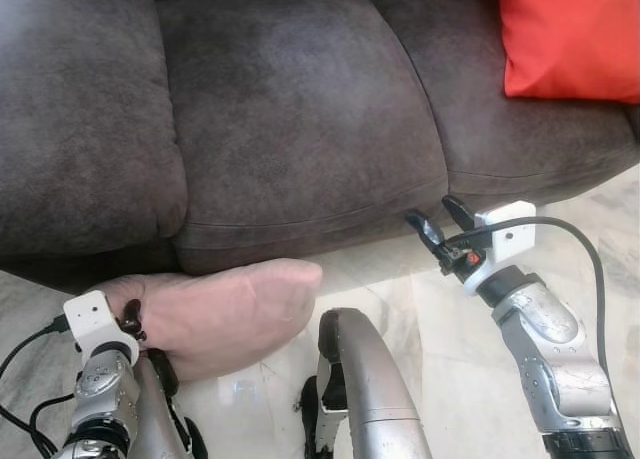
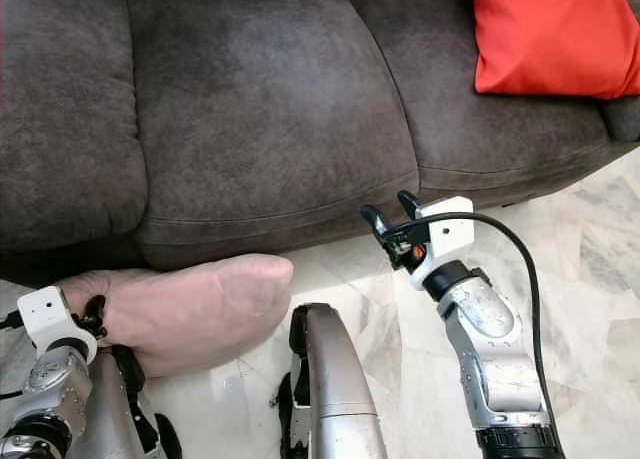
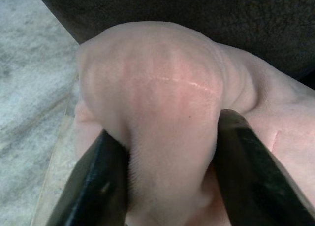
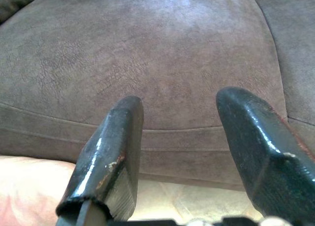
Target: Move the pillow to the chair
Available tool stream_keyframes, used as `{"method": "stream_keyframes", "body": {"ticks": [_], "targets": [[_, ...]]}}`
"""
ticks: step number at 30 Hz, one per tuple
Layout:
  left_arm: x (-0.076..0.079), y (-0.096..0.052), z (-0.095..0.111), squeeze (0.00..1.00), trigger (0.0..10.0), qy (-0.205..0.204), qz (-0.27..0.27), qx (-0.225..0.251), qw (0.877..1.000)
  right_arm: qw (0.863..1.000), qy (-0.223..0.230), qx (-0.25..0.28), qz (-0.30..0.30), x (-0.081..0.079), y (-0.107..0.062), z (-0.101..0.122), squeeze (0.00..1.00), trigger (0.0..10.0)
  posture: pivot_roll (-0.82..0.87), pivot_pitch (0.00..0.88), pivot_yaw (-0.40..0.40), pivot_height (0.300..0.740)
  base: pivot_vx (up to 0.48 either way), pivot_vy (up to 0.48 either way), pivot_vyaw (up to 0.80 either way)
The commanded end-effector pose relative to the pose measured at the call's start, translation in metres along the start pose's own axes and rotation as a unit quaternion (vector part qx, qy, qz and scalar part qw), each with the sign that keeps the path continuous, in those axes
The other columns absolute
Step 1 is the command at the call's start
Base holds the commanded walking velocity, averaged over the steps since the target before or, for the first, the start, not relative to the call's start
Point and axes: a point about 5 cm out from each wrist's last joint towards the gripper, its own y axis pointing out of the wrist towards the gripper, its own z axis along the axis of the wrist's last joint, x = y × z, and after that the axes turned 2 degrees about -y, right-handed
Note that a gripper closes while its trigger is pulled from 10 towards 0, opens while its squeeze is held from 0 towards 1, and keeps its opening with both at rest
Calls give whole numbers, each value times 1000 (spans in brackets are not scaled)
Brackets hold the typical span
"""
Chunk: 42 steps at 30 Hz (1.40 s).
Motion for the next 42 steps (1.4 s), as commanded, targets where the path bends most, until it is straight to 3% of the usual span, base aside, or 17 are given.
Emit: {"method": "stream_keyframes", "body": {"ticks": [1, 23, 34, 35, 36, 42], "targets": [[-1, -7, -19, 0, 0, 1, -3, -33, 999, 1000, 4, -5, -7, 2, -4, -2, 0, 10000, -126, 364, -240, 521, 0, 0, 0], [-1, -10, -23, 0, 0, 24, -10, -38, 999, 1000, 20, -4, -13, -6, -2, -10, 0, 10000, -88, 354, -201, 521, 0, 0, 0], [9, -9, -15, 0, 0, 26, -35, -12, 999, 1000, 25, -2, -16, -8, 2, -14, 0, 10000, -65, 331, -183, 521, 0, 0, 0], [9, -9, -13, 0, 1059, 41, -31, -1, 999, 1000, 26, -1, -16, -9, 2, -15, 0, 10000, -61, 326, -178, 521, 0, 0, 0], [11, -10, -10, 0, 10000, 45, -34, 10, 998, 999, 27, -1, -17, -9, 3, -15, 0, 10000, -54, 319, -173, 521, 0, 0, 0], [32, -23, 4, 0, 10000, 48, -82, 88, 992, 999, 36, 4, -20, -15, 9, -20, 0, 10000, -24, 304, -151, 521, 0, 0, 0]]}}
